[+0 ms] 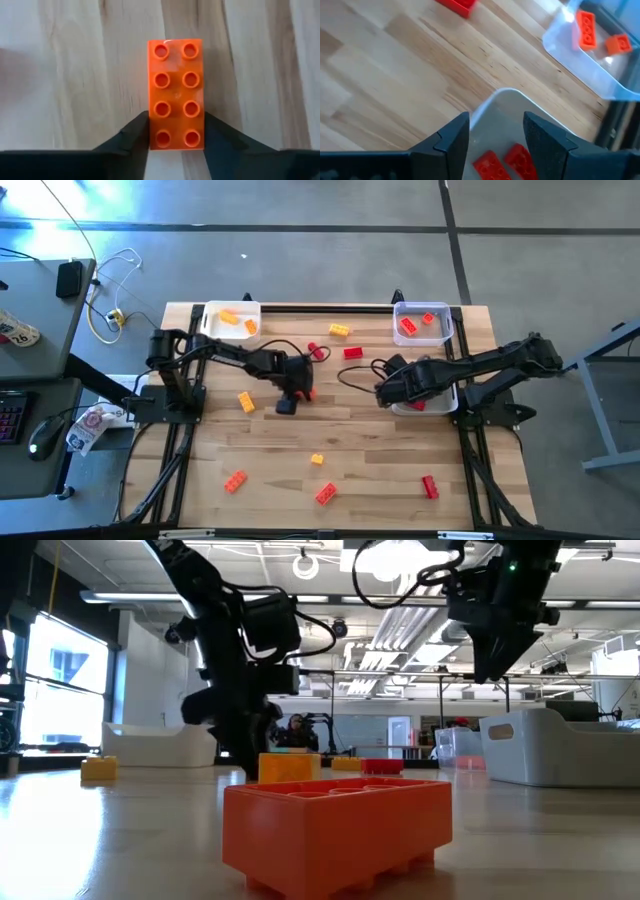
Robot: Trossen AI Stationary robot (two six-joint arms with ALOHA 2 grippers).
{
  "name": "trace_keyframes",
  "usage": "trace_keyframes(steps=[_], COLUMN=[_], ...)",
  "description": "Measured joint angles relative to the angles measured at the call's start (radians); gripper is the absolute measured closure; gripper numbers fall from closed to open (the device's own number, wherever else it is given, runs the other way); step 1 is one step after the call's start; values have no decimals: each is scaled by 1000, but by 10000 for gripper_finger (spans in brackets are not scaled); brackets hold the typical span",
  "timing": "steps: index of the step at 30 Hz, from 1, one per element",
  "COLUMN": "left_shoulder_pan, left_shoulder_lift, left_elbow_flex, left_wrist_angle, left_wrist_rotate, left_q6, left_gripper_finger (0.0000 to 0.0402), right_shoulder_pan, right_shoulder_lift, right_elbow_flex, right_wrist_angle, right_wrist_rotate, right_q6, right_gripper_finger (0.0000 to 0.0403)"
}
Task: Sort & place blocks by color
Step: Put the orange game piece into the transparent bin
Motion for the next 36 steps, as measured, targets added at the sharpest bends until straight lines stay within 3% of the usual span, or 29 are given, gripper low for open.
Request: trace_keyframes(steps=[2, 12, 22, 30, 36], left_shoulder_pan=[4, 5, 5, 5, 5], left_shoulder_lift=[1, 3, 3, 3, 2], left_elbow_flex=[0, 0, 0, 0, 0], left_wrist_angle=[10, 32, 128, 265, 423], left_wrist_rotate=[25, 169, 342, 545, 721], left_q6=[-2, -60, -115, -231, -409], left_gripper_finger=[291, 291, 287, 286, 285], right_shoulder_pan=[0, 0, 0, 0, 0], right_shoulder_lift=[0, 0, 0, 0, 0], right_elbow_flex=[0, 0, 0, 0, 0], right_wrist_angle=[46, 296, 517, 663, 752], right_wrist_rotate=[-4, -107, -339, -468, -490], right_q6=[-47, -401, -835, -1043, -1134], right_gripper_finger=[231, 231, 231, 231, 231])
